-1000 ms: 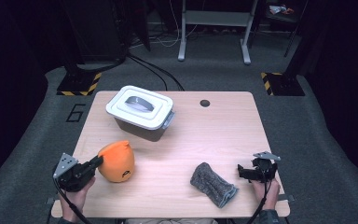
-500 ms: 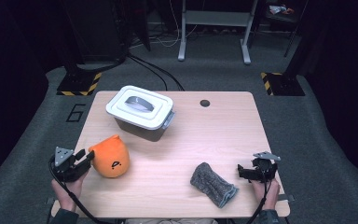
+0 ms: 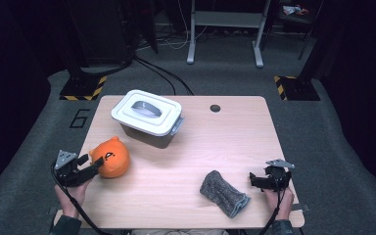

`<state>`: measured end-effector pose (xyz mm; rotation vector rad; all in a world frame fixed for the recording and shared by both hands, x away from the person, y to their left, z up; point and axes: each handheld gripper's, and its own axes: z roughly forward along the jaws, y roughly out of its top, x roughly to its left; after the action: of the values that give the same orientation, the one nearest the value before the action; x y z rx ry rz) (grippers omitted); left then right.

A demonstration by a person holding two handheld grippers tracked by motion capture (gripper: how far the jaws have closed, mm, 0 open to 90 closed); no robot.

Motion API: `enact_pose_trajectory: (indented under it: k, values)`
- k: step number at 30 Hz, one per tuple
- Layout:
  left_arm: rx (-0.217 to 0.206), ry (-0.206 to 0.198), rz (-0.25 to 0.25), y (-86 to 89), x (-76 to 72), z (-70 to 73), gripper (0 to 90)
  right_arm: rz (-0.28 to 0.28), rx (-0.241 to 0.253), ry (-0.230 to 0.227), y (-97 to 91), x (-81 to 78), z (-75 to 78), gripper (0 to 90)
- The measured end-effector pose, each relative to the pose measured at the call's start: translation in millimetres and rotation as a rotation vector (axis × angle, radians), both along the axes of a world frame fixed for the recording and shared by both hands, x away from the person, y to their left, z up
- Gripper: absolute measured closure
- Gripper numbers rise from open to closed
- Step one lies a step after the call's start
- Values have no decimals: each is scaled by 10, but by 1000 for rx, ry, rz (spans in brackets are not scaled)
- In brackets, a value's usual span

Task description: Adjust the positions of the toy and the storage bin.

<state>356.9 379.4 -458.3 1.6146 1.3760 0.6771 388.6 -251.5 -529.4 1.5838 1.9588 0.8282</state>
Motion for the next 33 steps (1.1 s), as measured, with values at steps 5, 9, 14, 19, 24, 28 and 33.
enact_pose_trajectory:
  k: [5, 9, 14, 19, 24, 28, 33]
  values:
    - [12, 4, -42, -84, 68, 70, 236, 0, 0, 0, 0, 0, 0, 0]
    - [21, 7, -72, -153, 154, 154, 141, 0, 1, 0, 0, 0, 0, 1]
    - [19, -13, -89, -201, 287, 256, 26, 0, 1, 0, 0, 0, 0, 1]
    - [32, -63, -105, -226, 460, 352, 0, 0, 3, -2, 0, 1, -2, 1]
    - [47, -16, -99, -210, 685, 442, 0, 1, 2, -1, 0, 1, -1, 1]
    - [40, 26, -131, -200, 882, 488, 6, 1, 2, -1, 0, 1, -1, 1]
    - [55, 19, -149, -215, 1068, 538, 28, 1, 2, -1, 0, 0, -1, 1]
